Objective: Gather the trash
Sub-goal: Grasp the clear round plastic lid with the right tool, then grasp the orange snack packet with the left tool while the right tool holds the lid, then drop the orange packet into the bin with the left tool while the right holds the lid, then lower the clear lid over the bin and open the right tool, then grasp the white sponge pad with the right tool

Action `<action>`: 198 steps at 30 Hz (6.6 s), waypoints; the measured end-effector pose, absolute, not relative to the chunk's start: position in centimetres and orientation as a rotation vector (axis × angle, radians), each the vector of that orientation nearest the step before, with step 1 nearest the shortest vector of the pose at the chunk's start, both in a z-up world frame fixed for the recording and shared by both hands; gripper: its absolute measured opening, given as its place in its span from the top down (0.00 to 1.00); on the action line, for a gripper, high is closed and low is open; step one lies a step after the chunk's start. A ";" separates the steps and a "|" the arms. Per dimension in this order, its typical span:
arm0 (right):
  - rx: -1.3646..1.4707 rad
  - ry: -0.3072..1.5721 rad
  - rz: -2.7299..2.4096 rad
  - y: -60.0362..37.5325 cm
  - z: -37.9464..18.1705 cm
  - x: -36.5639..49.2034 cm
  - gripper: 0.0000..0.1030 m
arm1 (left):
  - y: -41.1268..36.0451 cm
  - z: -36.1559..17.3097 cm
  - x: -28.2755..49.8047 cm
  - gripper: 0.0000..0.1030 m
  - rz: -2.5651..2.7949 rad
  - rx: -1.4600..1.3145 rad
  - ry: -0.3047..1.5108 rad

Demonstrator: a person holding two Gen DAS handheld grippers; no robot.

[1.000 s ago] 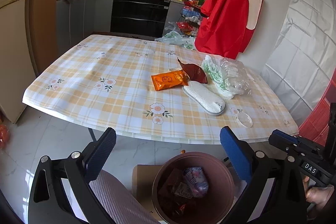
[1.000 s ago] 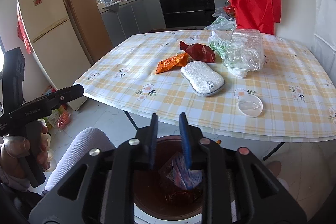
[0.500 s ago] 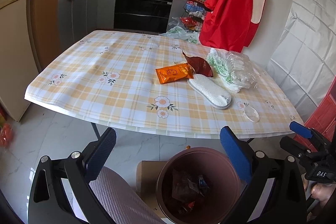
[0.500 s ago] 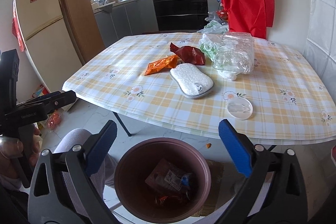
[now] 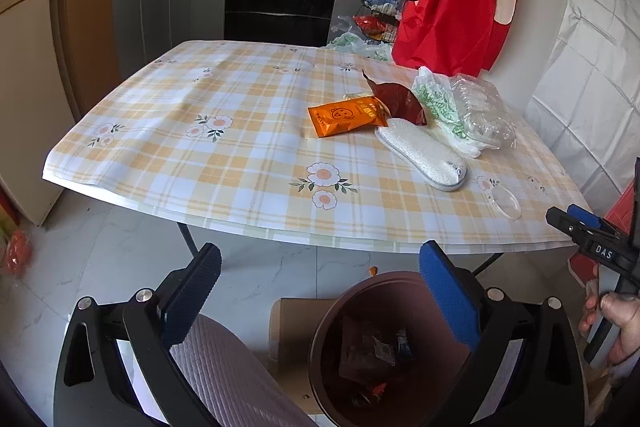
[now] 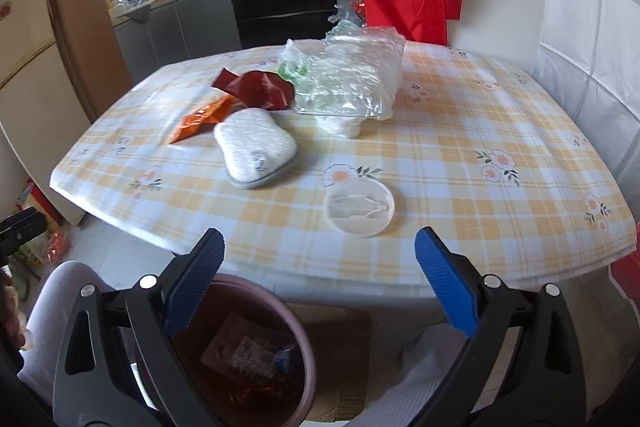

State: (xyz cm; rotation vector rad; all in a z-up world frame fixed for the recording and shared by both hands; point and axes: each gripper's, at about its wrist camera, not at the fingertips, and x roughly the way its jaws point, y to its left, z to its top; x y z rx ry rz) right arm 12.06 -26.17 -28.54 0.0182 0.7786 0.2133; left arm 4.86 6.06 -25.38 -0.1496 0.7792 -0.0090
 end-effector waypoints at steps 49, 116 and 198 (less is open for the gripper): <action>0.070 0.781 0.276 -25.5 -29.7 19.9 0.35 | 4.2 -26.7 20.9 0.15 -0.166 -0.021 0.824; 0.105 0.559 0.370 -23.6 -18.7 8.7 0.35 | -2.1 -24.9 4.7 0.63 -0.562 -0.101 0.900; -0.147 0.861 0.410 -14.3 -32.5 27.2 0.15 | 9.8 -27.9 11.8 0.06 -0.006 -0.212 0.761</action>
